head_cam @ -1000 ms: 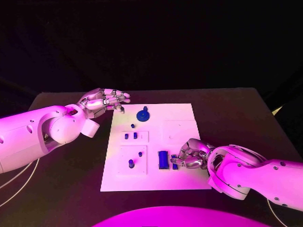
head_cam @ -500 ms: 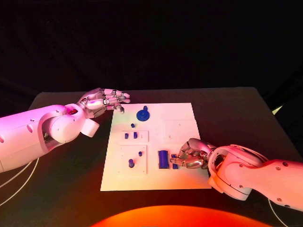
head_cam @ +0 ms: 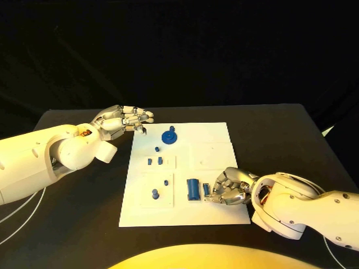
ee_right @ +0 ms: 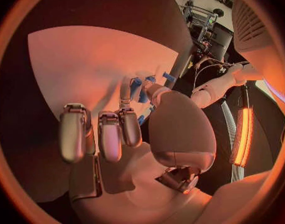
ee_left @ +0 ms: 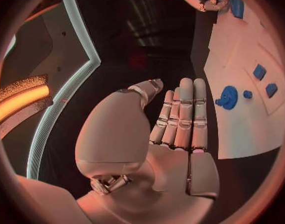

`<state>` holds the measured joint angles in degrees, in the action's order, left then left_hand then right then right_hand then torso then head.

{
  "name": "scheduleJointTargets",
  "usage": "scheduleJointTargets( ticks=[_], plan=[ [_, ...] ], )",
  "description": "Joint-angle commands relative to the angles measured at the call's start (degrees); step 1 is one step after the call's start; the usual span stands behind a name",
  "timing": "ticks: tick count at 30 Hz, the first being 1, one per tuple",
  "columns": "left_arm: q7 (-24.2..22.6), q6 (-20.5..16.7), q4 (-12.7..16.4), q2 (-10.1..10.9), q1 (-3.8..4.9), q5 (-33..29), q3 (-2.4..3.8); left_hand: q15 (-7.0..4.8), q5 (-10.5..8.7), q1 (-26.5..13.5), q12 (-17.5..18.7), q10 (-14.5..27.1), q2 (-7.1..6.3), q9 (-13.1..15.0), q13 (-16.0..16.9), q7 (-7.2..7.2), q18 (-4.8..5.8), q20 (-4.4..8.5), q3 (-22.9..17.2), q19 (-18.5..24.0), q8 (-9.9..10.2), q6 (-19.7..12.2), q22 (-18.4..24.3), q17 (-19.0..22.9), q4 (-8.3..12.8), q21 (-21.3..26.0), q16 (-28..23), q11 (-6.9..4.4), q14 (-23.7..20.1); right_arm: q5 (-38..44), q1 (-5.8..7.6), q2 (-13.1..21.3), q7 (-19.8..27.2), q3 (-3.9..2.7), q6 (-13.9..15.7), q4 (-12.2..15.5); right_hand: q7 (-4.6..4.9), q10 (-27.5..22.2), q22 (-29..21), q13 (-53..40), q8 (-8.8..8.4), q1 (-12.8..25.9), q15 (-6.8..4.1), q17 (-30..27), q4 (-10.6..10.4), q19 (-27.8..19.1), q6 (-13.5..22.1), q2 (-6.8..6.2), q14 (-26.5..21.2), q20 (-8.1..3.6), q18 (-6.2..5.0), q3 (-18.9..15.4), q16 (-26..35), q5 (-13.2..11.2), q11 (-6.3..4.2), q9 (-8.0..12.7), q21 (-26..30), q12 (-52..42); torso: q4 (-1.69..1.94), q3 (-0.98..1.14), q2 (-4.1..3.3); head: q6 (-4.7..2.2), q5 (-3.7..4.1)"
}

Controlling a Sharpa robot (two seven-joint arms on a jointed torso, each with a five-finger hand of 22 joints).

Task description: Assemble the parts on the task board

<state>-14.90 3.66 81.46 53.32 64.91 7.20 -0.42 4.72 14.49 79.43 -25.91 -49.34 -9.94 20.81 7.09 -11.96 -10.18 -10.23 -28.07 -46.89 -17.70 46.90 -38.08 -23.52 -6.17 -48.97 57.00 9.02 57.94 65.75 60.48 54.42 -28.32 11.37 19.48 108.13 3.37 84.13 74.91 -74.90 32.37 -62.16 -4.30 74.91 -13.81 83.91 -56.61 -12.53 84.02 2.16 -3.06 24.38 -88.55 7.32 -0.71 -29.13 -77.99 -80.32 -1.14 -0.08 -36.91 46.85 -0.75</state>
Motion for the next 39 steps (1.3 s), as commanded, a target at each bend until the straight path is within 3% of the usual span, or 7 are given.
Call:
scheduleJointTargets(
  ticks=[1, 16, 23, 29, 33, 35, 39],
  plan=[
    [-0.1, 0.4, 0.0, -0.1, 0.03, 0.2, 0.04, -0.10, -0.07, 0.4, -0.3, 0.3, 0.34, 0.0, -0.1, -0.68, -0.27, 0.00, -0.2, -0.2, -0.2, -0.5, 0.1, -0.1, -0.2, 0.3, -0.3, -0.05, -0.3, 0.1, -0.07, 0.1, 1.3, 0.01, -2.9, -0.1, -0.08, 1.2, 12.2, -8.9, 0.19, -0.4, 0.04, 12.3, 0.0, 2.5, 0.5, -0.10, 5.4, -0.12, 0.87, -0.3, -0.2, 0.2, -0.11, -0.1, 0.0, -0.1, 0.09, -0.04, -0.06, -0.04, 0.02],
    [-0.3, 0.2, -0.2, -0.2, 0.03, 0.2, 0.04, -0.09, -0.07, 0.3, -0.3, 0.3, 0.41, 0.0, -0.1, -0.68, -0.27, -0.02, -0.2, -0.3, -0.2, -0.5, 0.1, -0.1, -0.3, 0.3, -0.3, -0.04, -0.3, 0.5, -0.22, -1.1, -0.4, 0.01, -2.1, -2.4, -0.15, 1.3, 12.2, -9.0, 0.29, -0.5, 0.00, 12.4, -0.4, 2.5, 0.2, 1.07, 5.4, -0.13, 0.89, -0.5, -0.3, 0.0, -0.17, -0.1, -0.1, -0.1, 0.11, 0.00, -0.06, 0.10, -0.09],
    [-0.4, 0.2, -0.4, -0.3, 0.02, 0.4, 0.04, -0.10, -0.06, 0.4, -0.3, 0.3, 0.41, 0.0, -0.1, -0.66, -0.28, -0.01, -0.2, -0.3, -0.2, -0.5, 0.1, -0.1, -0.2, 0.3, -0.2, -0.06, -0.3, 0.3, -0.28, -2.1, -0.8, 0.01, -3.3, -3.9, -0.26, 1.3, 12.2, -9.0, 0.32, -1.1, -0.04, 12.3, -0.2, 2.5, 0.3, 1.45, 5.4, -0.16, 0.87, -0.4, -0.2, 0.1, -0.25, -0.1, 0.0, -0.1, 0.04, -0.06, -0.03, 0.04, 0.10],
    [-0.5, 0.1, -0.5, -0.3, 0.03, 0.4, 0.04, -0.10, -0.06, 0.4, -0.3, 0.3, 0.41, 0.0, -0.1, -0.66, -0.28, -0.01, -0.2, -0.3, -0.2, -0.5, 0.1, -0.1, -0.2, 0.3, -0.2, -0.06, -0.3, 0.2, -0.29, -2.1, -0.2, 0.01, -3.3, -3.6, -0.30, 1.1, 12.1, -8.8, 0.23, -2.6, -0.11, 12.1, 0.7, 2.3, 0.5, 1.45, 5.4, -0.22, 0.80, -0.4, -0.2, 0.4, -0.30, -0.1, 0.4, 0.2, 0.06, -0.04, 0.02, -0.11, -0.14],
    [-0.5, 0.1, -0.5, -0.3, 0.03, 0.4, 0.04, -0.10, -0.06, 0.4, -0.3, 0.3, 0.41, 0.0, -0.1, -0.66, -0.28, -0.01, -0.2, -0.3, -0.2, -0.5, 0.1, -0.1, -0.2, 0.3, -0.2, -0.06, -0.3, -0.3, -0.23, -1.3, 1.3, 0.00, -1.5, -2.7, -0.26, 1.0, 12.0, -8.7, 0.16, -3.0, -0.11, 12.0, 1.0, 2.2, 0.6, 1.30, 5.3, -0.22, 0.75, -0.5, -0.1, 0.4, -0.28, -0.1, 0.6, 0.4, 0.09, -0.05, 0.03, -0.20, -0.20],
    [-0.6, 0.0, -0.2, -0.2, 0.03, 0.8, 0.03, -0.11, -0.10, 0.5, -0.3, 0.3, 0.17, 0.0, -0.1, -0.66, -0.28, -0.01, -0.1, -0.3, -0.3, -0.5, 0.1, -0.1, -0.1, 0.4, -0.2, -0.06, -0.3, -1.9, 0.04, -0.4, 2.9, 0.00, -0.3, -2.1, -0.01, 0.5, 11.5, -8.0, -0.18, -3.0, -0.01, 10.6, 0.9, 1.5, 1.1, 1.10, 5.0, -0.18, 0.34, -0.7, 0.5, 0.5, -0.11, 0.1, 3.0, 1.4, 0.10, -0.15, 0.05, -0.42, -0.04],
    [-1.2, -0.1, 0.4, -0.2, 0.03, 1.4, 0.03, -0.07, -0.56, -0.2, -0.6, 0.2, -1.59, 0.1, -0.1, -0.61, -0.26, -0.11, 1.3, -0.3, -0.4, -0.6, 0.3, -0.1, -0.2, 0.8, -0.2, -0.11, -0.3, -5.9, 1.26, 1.4, 6.8, 0.00, 1.4, -1.3, 0.71, -0.3, 10.8, -7.2, -1.07, -2.7, 0.48, 8.9, 0.5, 0.6, 2.3, 0.08, 4.6, 0.17, -0.09, -2.1, 1.4, 0.2, 0.51, 0.5, 5.7, 2.8, -0.09, -0.45, 0.18, -0.65, 0.08]
  ],
)
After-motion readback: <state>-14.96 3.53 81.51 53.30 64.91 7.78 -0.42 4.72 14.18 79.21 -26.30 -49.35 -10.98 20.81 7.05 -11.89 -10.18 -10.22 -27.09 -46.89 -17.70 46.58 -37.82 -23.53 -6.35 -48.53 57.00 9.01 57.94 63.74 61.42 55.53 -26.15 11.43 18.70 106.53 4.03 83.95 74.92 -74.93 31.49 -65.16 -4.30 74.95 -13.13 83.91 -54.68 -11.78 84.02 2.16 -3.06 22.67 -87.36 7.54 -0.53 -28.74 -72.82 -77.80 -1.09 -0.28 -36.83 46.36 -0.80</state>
